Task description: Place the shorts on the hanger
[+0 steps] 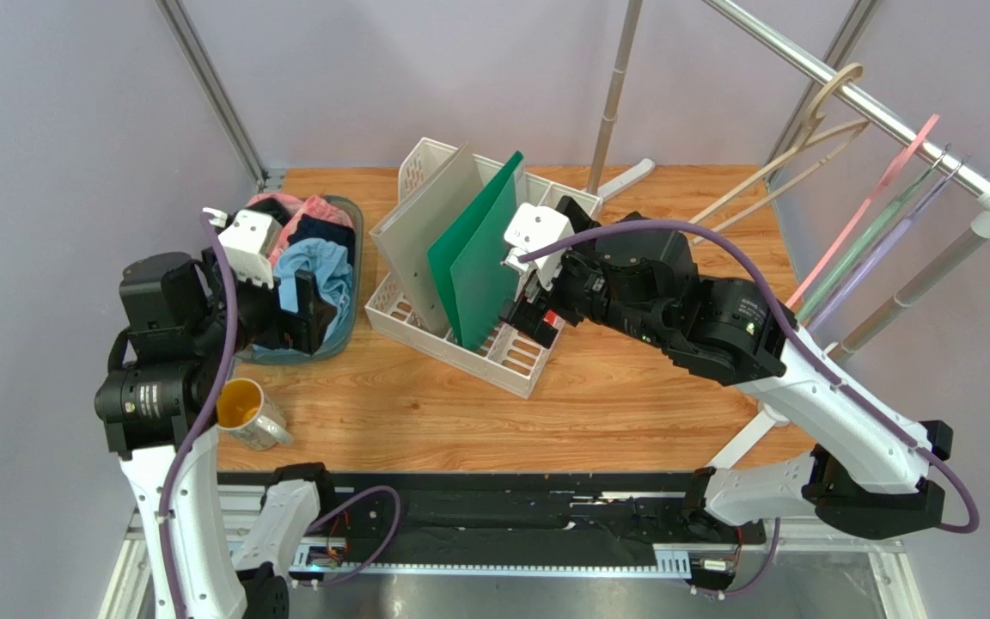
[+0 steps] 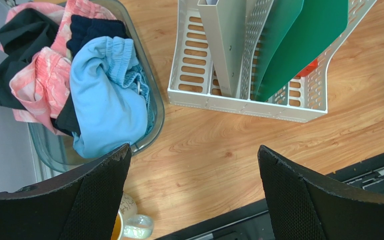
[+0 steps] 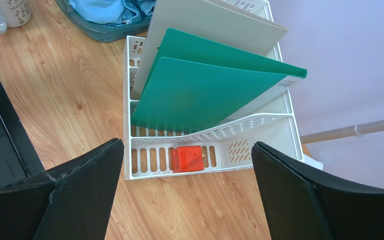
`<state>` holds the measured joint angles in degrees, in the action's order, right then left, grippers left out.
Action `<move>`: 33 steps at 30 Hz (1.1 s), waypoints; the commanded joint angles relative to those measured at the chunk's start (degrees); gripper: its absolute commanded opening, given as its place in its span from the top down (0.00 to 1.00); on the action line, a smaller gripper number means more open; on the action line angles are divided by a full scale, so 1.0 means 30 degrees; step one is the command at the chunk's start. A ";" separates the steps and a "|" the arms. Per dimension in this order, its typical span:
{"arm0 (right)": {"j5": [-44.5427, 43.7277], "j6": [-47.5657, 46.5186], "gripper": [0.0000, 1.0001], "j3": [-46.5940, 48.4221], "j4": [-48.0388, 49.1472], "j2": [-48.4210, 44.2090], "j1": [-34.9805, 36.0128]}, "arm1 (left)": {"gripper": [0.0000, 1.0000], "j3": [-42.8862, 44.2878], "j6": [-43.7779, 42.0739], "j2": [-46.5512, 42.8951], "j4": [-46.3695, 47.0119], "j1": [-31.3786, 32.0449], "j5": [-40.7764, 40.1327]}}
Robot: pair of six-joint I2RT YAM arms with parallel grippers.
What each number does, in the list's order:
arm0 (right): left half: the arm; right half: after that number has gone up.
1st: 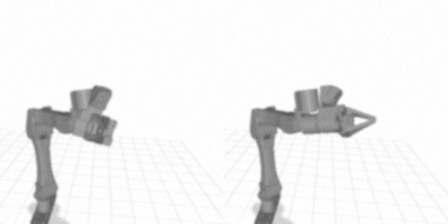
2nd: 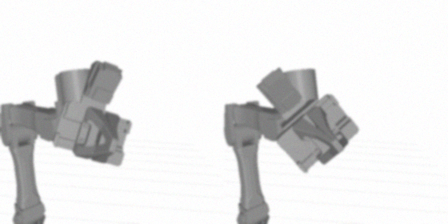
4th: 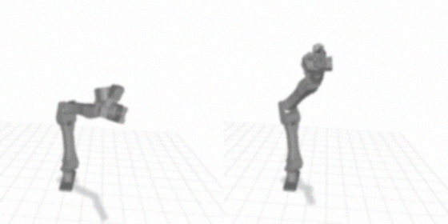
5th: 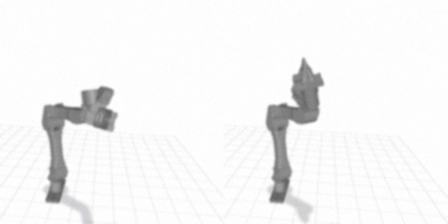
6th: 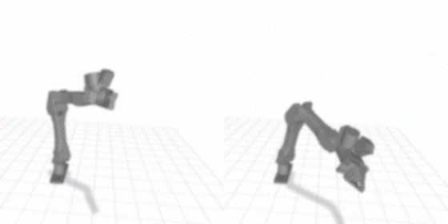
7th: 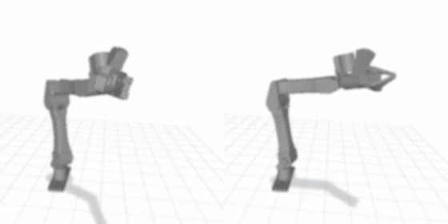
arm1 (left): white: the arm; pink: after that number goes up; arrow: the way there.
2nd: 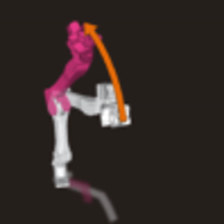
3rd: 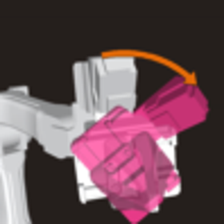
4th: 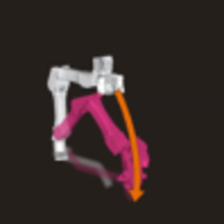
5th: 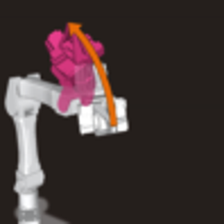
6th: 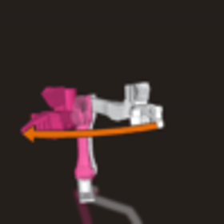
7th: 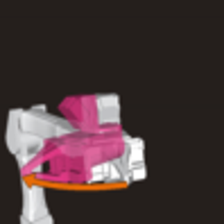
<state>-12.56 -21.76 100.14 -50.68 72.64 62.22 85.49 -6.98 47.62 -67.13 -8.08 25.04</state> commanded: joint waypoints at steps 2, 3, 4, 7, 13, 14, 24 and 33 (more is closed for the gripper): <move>-0.0268 -0.0686 0.00 0.0224 0.0427 0.0219 0.0033 | 0.00 0.0563 -0.0221 0.1002 -0.0122 -0.0121 -0.0172; -0.0268 -0.0803 0.00 0.0282 0.0398 0.0336 0.0033 | 0.00 0.0710 -0.0134 0.1264 -0.0209 -0.0149 -0.0201; -0.0268 -0.0833 0.00 0.0370 0.0398 0.0395 0.0033 | 0.01 0.0798 0.0012 0.1412 -0.0239 -0.0121 -0.0375; -0.0472 -0.1066 0.00 0.0429 0.0457 0.0600 0.0062 | 0.00 0.1296 0.0101 0.2377 -0.0648 -0.0121 -0.1222; -0.0502 -0.1068 0.00 0.0107 0.0515 0.0776 0.0062 | 0.00 0.2731 0.0658 0.4459 -0.1587 -0.0120 -0.3478; -0.0473 -0.1038 0.00 0.0020 0.0515 0.0834 0.0033 | 0.00 0.2994 0.0832 0.4576 -0.1529 -0.0120 -0.3656; -0.0063 -0.1302 0.00 0.0136 0.0193 0.1742 0.0033 | 0.01 0.3056 -0.0276 0.6565 -0.0007 -0.0150 -0.4476; 0.0377 -0.1477 0.00 -0.0185 -0.0129 0.1861 0.0062 | 0.05 0.3993 -0.3235 1.1430 0.0960 -0.1057 -0.3282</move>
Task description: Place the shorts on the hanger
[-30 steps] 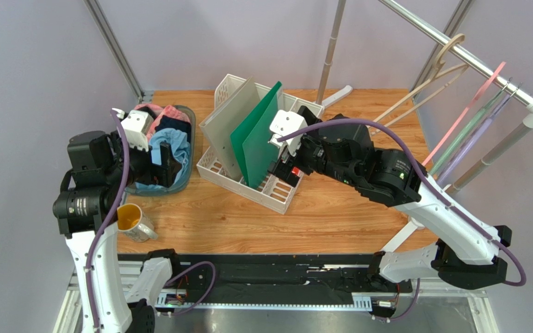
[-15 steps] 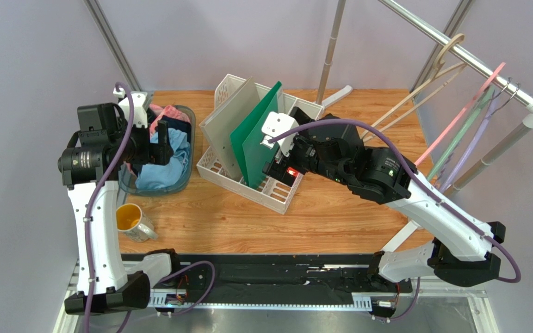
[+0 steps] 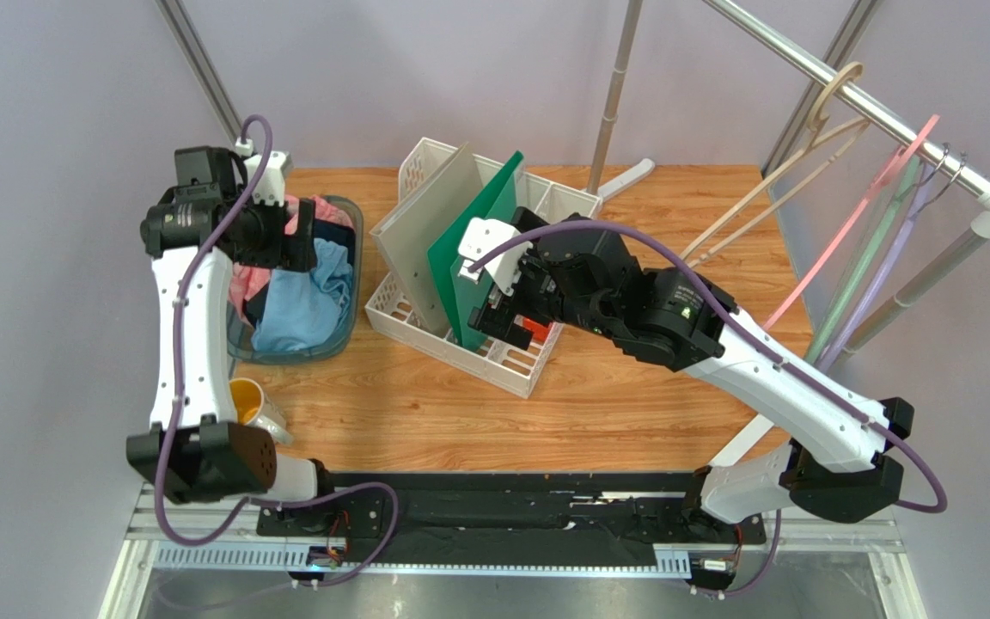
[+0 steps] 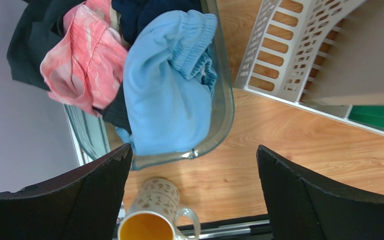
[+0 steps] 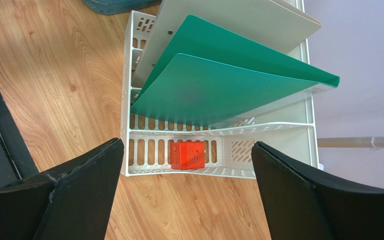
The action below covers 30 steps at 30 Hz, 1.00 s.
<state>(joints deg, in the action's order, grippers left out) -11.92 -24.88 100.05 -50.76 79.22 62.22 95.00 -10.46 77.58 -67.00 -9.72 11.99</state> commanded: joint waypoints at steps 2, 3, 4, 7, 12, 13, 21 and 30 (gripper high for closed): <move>0.0107 -0.0523 0.00 -0.0419 -0.0101 -0.0420 0.0091 | 0.09 0.0677 -0.2896 0.2375 0.1384 -0.0570 0.1364; 0.0107 -0.0582 0.00 -0.0536 -0.0101 -0.0508 0.0120 | 0.11 0.0677 -0.2987 0.2759 0.1474 -0.0541 0.1220; 0.0136 -0.0611 0.00 -0.0683 -0.0101 -0.0624 0.0063 | 0.14 0.0909 -0.3017 0.3256 0.1475 -0.0541 0.1103; 0.0107 -0.0670 0.00 -0.1064 -0.0100 -0.0830 0.0062 | 0.24 0.0971 -0.3252 0.4927 0.1036 -0.0541 0.0838; 0.0136 -0.0670 0.00 -0.1182 -0.0072 -0.0889 0.0091 | 0.34 -0.0929 -0.3281 0.5721 0.2000 -0.0541 0.0021; 0.0136 -0.0670 0.00 -0.1182 -0.0071 -0.0918 0.0062 | 0.37 -0.1196 -0.3252 0.5809 0.2495 -0.0570 -0.0273; 0.0137 -0.0641 0.00 -0.1152 -0.0013 -0.0918 0.0091 | 0.64 -0.2545 -0.3252 0.5927 0.2822 -0.0570 -0.1798; -0.0039 -0.0641 0.00 -0.1153 0.0104 -0.0977 0.0062 | 1.00 -0.2285 -0.3310 0.4991 0.3001 -0.0599 -0.2708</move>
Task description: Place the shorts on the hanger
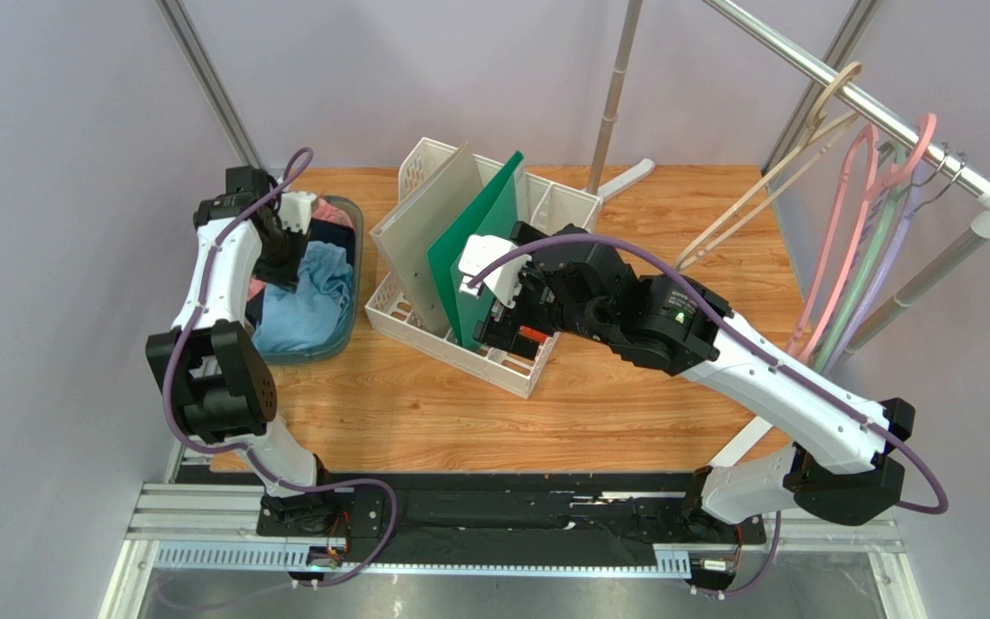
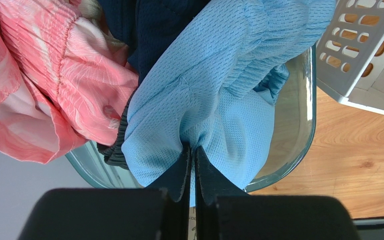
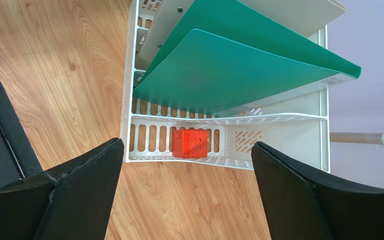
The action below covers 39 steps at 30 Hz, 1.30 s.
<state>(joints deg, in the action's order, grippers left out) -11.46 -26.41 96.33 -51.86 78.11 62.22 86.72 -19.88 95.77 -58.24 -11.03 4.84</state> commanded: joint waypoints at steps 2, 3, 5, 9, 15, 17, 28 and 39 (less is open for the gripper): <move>-0.0222 -0.0102 0.00 0.0056 0.0440 -0.0635 0.0062 | 1.00 0.1467 -0.0055 -0.1656 -0.0418 -0.0133 0.0230; -0.0222 -0.0160 0.00 0.0027 0.0439 -0.0664 0.0062 | 1.00 0.1881 -0.0024 -0.2180 -0.0943 -0.0133 0.0493; -0.0251 -0.0189 0.00 -0.0002 0.0469 -0.0664 0.0062 | 1.00 0.3224 0.0121 -0.2769 -0.1851 -0.0133 0.1664; -0.0193 -0.0160 0.00 -0.0061 0.0498 -0.0606 0.0062 | 1.00 0.6010 0.0473 -0.3794 -0.3611 -0.0133 0.3625; -0.0192 -0.0131 0.00 0.0115 0.0556 -0.0460 0.0062 | 1.00 0.9758 0.1176 -0.4705 -0.4873 -0.0162 0.5180; -0.0222 -0.0102 0.00 0.0203 0.0557 -0.0459 0.0062 | 1.00 1.0582 0.1701 -0.4851 -0.4991 -0.0133 0.5300; -0.0456 0.0015 0.00 0.0262 0.0791 -0.0547 0.0091 | 1.00 1.6882 0.4106 -0.5027 -0.3616 -0.0133 0.5768; -0.0573 0.0629 0.01 0.0437 0.1288 -0.0664 0.0062 | 1.00 1.8819 0.7147 -0.6284 -0.0136 -0.0133 0.7349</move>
<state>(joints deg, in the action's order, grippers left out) -12.01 -26.20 96.33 -51.55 78.02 62.22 140.11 -4.67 81.30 -71.75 -11.14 22.09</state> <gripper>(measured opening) 0.992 0.006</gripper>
